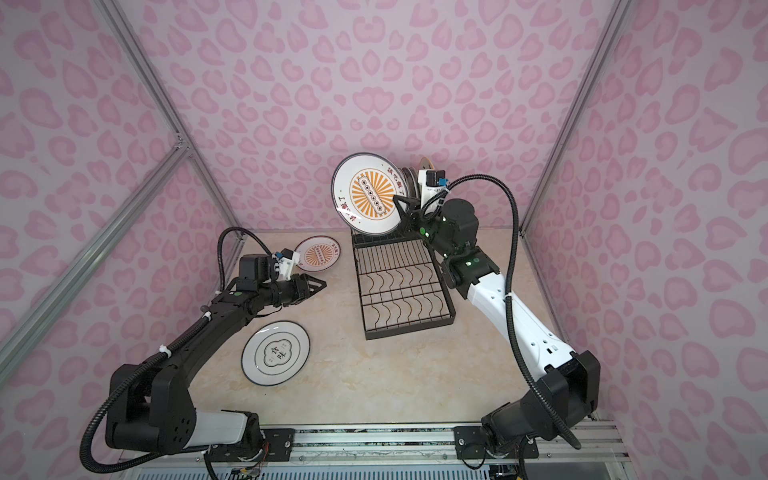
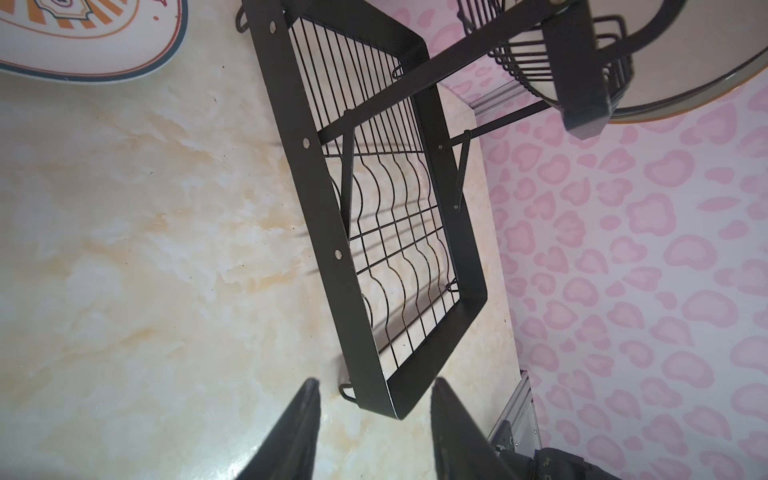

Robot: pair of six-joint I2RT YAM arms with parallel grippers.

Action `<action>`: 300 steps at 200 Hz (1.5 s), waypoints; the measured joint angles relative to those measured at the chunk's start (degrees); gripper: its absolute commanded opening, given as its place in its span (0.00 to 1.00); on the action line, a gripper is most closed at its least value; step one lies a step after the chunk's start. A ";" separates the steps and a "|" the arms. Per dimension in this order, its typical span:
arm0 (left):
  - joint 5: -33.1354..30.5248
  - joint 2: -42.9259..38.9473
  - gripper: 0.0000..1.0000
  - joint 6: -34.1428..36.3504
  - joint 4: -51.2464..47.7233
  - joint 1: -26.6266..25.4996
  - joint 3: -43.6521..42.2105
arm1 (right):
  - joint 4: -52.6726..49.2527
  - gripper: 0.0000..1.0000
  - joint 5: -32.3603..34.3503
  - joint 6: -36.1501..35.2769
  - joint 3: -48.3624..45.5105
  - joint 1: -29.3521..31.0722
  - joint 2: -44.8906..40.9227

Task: Load the plates into the dish rack
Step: 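Raise the sunburst plate over the rack with the right gripper while the left withdraws, then lower the sunburst plate into the slot beside the stacked plates with the right gripper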

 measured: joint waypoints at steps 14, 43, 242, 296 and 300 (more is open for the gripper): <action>-0.11 -0.33 0.46 0.15 -0.04 0.00 -0.33 | -1.29 0.00 4.35 -1.81 3.43 0.76 2.25; -0.09 -0.76 0.46 0.15 0.07 0.00 -1.25 | -2.25 0.00 12.13 -5.33 9.29 2.03 6.75; -0.11 -2.60 0.46 1.03 -0.61 0.00 -3.58 | -5.64 0.00 49.86 -24.46 28.00 10.84 27.28; -0.20 -2.71 0.45 1.75 -1.64 0.00 -3.63 | -6.38 0.00 54.12 -25.59 28.26 11.28 28.81; -0.20 -2.75 0.45 1.86 -1.62 0.00 -3.67 | -6.36 0.00 54.38 -25.62 28.26 11.28 28.83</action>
